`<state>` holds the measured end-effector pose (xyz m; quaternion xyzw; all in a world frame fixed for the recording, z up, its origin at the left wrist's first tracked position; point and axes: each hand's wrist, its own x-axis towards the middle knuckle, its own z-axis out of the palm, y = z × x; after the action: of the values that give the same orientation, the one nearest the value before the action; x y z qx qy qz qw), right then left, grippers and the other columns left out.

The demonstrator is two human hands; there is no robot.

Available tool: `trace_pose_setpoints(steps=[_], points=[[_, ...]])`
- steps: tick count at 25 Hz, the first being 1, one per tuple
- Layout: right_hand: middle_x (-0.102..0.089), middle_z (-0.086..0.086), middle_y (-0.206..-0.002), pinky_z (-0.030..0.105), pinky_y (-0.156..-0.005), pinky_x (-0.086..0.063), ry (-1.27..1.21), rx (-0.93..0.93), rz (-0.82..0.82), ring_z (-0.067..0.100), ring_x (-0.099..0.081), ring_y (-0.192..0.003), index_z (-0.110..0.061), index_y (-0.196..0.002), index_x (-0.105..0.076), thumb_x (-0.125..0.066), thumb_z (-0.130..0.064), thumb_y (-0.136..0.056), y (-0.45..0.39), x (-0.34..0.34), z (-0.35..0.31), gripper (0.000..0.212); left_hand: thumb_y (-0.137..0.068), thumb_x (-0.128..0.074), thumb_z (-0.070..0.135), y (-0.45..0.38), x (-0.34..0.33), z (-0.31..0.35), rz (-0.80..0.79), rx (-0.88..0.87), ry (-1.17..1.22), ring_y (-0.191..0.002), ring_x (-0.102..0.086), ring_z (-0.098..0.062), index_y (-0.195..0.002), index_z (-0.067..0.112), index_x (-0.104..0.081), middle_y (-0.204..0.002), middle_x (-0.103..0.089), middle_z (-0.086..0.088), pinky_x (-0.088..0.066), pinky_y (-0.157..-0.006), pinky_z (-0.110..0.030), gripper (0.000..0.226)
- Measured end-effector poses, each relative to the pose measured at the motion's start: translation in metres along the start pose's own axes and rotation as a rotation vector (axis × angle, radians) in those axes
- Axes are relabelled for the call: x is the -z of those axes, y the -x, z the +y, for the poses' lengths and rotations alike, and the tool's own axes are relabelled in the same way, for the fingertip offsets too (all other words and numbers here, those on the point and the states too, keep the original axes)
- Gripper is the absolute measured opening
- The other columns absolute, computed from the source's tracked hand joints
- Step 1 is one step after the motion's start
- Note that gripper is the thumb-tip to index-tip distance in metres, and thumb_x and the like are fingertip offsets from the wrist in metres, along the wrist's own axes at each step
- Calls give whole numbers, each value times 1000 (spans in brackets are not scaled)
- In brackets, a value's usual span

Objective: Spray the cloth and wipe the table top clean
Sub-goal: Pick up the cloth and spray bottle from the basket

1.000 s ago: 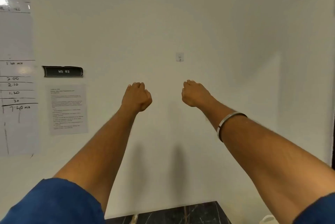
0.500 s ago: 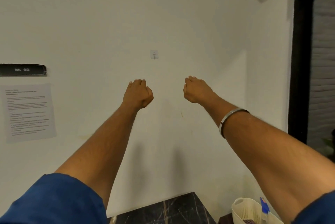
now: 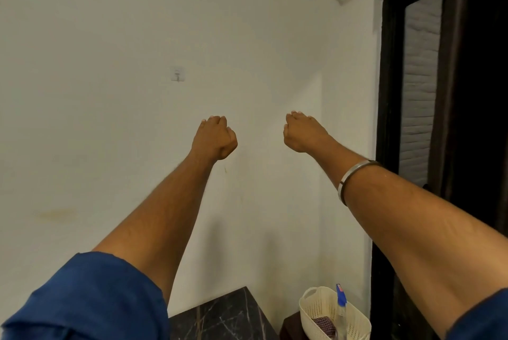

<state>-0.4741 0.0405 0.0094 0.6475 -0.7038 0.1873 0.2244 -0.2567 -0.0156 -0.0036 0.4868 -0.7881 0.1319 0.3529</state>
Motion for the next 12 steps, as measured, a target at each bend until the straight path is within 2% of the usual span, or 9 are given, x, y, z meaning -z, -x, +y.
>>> trace_pose_setpoints(steps=[12], points=[[-16,14,-158,39,-119,-15,94,-83,-26,25,-16,-146,-1,-149,-20,-24,-22,-102,-1,-22,150,51,-98,-28,18,-51,-85,125,-9,-69,71,-134,-37,-29,-135,-7,-41,-140,-45,-21,-17,-116,-37,46]])
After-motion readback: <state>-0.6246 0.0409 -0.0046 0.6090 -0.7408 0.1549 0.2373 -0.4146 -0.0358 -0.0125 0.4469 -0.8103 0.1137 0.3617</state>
